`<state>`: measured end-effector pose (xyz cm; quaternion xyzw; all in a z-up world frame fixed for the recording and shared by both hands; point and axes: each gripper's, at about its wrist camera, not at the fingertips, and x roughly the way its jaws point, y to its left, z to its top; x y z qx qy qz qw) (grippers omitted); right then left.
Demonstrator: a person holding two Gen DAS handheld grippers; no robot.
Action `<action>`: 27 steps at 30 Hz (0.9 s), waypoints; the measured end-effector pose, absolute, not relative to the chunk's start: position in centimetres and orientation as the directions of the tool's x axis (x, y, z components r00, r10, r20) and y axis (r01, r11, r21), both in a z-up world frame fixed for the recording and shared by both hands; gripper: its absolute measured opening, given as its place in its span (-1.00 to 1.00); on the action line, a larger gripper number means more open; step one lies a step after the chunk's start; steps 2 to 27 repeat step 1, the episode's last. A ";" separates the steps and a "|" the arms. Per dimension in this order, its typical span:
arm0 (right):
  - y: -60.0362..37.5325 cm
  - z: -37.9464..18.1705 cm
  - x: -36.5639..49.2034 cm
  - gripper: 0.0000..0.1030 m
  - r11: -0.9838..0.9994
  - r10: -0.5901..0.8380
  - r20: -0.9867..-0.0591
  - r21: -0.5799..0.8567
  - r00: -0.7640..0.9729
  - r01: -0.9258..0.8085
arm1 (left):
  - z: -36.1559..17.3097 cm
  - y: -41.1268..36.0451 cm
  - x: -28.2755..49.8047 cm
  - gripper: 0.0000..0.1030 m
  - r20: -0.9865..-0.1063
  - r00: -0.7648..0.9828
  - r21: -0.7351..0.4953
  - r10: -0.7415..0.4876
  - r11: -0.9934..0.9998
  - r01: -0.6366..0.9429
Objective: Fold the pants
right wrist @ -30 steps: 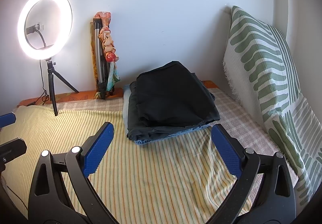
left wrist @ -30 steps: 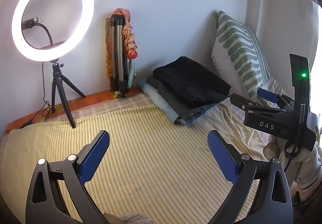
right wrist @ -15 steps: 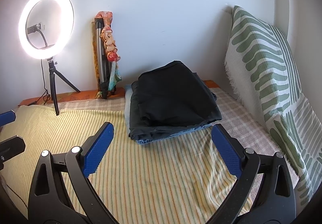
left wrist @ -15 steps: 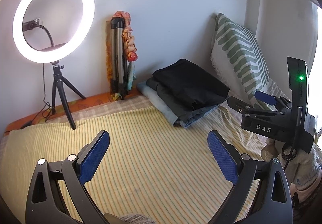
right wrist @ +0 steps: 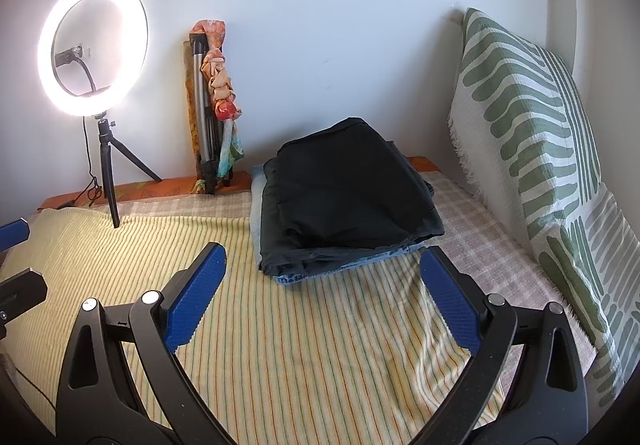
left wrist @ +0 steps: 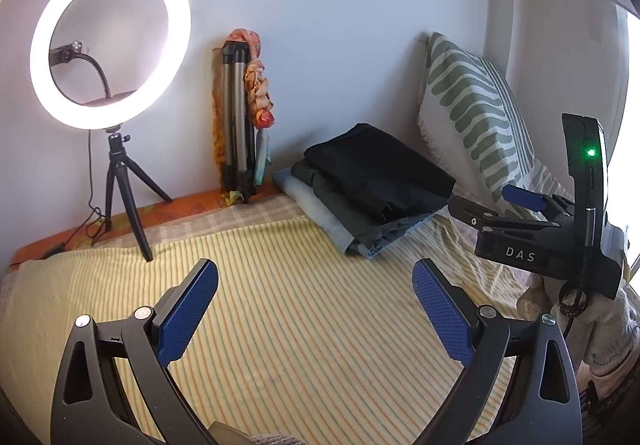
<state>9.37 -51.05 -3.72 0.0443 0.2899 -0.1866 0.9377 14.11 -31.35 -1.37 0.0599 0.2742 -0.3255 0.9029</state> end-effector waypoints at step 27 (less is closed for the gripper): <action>-51.1 -3.8 9.4 0.92 0.927 -0.320 -0.563 -0.020 0.762 0.375 | -1.3 -31.3 14.1 0.90 -0.536 0.636 -0.068 -0.555 0.780 0.623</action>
